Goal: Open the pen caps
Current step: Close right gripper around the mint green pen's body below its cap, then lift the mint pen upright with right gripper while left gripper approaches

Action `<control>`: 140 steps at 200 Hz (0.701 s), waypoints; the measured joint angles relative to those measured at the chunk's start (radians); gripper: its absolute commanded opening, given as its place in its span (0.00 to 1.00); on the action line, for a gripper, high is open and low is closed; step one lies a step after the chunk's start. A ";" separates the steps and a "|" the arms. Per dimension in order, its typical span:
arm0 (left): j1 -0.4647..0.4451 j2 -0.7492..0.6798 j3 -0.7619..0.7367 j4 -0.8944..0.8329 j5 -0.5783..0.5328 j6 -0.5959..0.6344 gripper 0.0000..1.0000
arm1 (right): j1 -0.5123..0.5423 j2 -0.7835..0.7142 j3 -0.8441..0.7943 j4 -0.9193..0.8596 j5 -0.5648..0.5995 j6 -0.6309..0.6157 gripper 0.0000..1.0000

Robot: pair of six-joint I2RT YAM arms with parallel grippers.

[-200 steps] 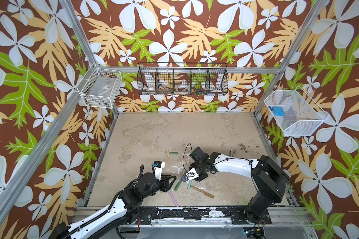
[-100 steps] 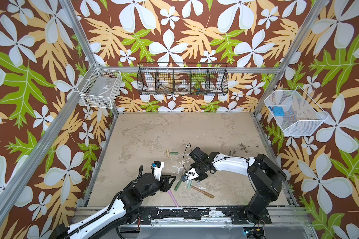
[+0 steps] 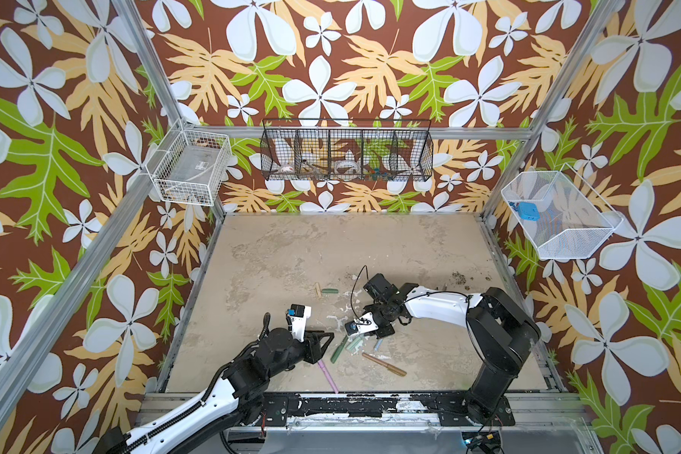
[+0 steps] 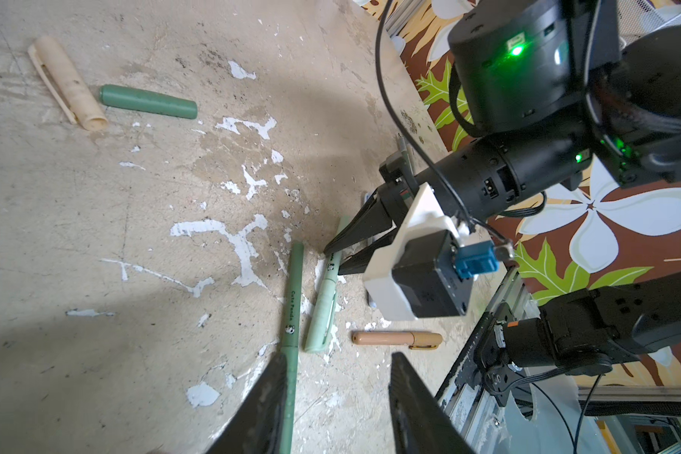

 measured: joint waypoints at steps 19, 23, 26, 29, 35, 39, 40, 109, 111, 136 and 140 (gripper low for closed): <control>0.000 -0.001 0.000 0.000 0.000 0.000 0.44 | -0.003 0.008 0.009 -0.013 -0.010 0.003 0.18; 0.000 -0.001 0.000 0.000 0.000 0.000 0.44 | -0.003 0.009 0.010 -0.014 -0.011 0.003 0.17; 0.000 -0.001 0.000 0.000 0.000 0.000 0.44 | -0.003 0.010 0.010 -0.015 -0.011 0.004 0.17; 0.000 -0.002 0.000 0.000 0.000 0.000 0.44 | -0.003 0.010 0.011 -0.016 -0.012 0.003 0.16; 0.000 -0.002 0.000 0.000 0.000 0.000 0.44 | -0.003 0.010 0.011 -0.018 -0.013 0.004 0.15; 0.000 -0.002 0.000 0.000 0.000 0.000 0.44 | -0.004 0.010 0.011 -0.019 -0.014 0.004 0.14; 0.000 -0.002 0.000 0.000 0.000 0.000 0.44 | -0.004 0.010 0.011 -0.019 -0.014 0.004 0.14; 0.000 0.006 0.045 -0.003 -0.010 0.000 0.46 | -0.092 -0.072 -0.006 -0.009 0.049 0.010 0.07; 0.000 0.007 0.047 -0.003 -0.012 -0.001 0.46 | -0.097 -0.079 -0.006 -0.008 0.048 0.013 0.07; 0.000 0.009 0.091 0.002 -0.028 -0.015 0.47 | -0.159 -0.167 0.010 0.016 0.008 0.055 0.07; 0.000 0.011 0.101 0.003 -0.032 -0.017 0.47 | -0.170 -0.179 0.015 0.022 -0.003 0.067 0.07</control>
